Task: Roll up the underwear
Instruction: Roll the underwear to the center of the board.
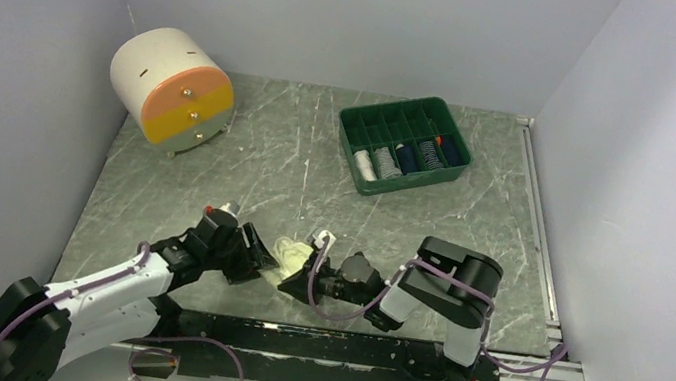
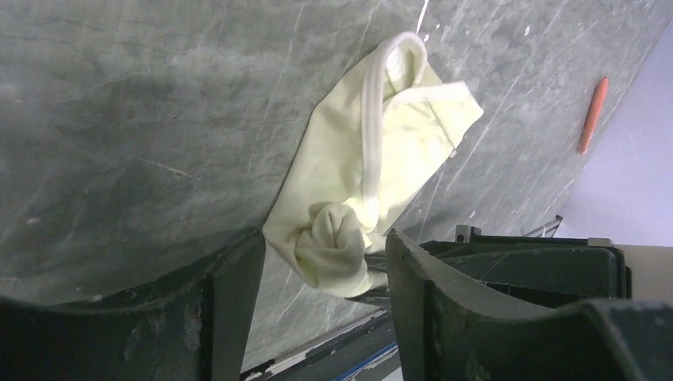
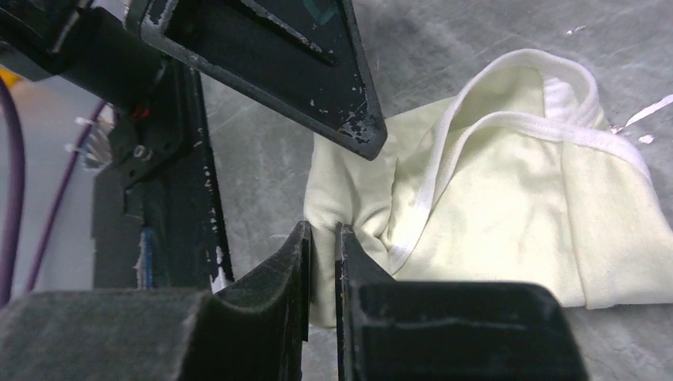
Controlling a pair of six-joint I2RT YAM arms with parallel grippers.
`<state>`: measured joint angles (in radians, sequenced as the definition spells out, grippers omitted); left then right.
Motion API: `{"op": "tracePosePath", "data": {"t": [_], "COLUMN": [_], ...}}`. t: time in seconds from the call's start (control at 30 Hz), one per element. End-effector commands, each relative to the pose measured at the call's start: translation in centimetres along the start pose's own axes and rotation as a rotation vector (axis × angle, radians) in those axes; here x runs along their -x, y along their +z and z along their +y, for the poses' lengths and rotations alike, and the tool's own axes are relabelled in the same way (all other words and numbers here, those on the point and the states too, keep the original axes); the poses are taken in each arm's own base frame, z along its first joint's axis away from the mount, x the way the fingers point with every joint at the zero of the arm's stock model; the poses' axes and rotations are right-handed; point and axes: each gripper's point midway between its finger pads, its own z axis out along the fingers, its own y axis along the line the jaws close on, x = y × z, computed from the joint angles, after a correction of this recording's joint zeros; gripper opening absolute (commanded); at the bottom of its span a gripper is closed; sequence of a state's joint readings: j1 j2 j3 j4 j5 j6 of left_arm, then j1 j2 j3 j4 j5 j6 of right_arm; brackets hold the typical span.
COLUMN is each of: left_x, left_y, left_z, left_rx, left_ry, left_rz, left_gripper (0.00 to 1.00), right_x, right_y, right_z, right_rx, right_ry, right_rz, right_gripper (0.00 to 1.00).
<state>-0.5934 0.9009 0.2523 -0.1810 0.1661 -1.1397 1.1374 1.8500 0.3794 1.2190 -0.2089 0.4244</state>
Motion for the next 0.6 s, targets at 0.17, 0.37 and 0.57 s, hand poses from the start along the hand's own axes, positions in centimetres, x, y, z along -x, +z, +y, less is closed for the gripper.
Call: {"op": "tracePosePath", "data": {"t": [0.17,0.37,0.57], "left_x": [-1.6,-2.4,-2.0], "left_y": [1.3,1.3,1.1], "left_z": [4.5,6.1,5.6], "left_rx": [0.174,0.23,0.216], "left_ry": [0.011,0.01,0.015], "left_rz": [0.075,0.102,0.085], "left_gripper": [0.5,0.23,0.08], "right_x": [-1.6,-1.1,1.3], "right_y": [-0.7,-0.6,-0.4], "right_z": [1.3,0.6,-0.3], "right_rx": [0.119,0.073,-0.026], "right_ry": [0.136,0.079,-0.186], "right_rz": [0.061,0.088,0.15], "right_gripper": [0.01,0.2,0.43]}}
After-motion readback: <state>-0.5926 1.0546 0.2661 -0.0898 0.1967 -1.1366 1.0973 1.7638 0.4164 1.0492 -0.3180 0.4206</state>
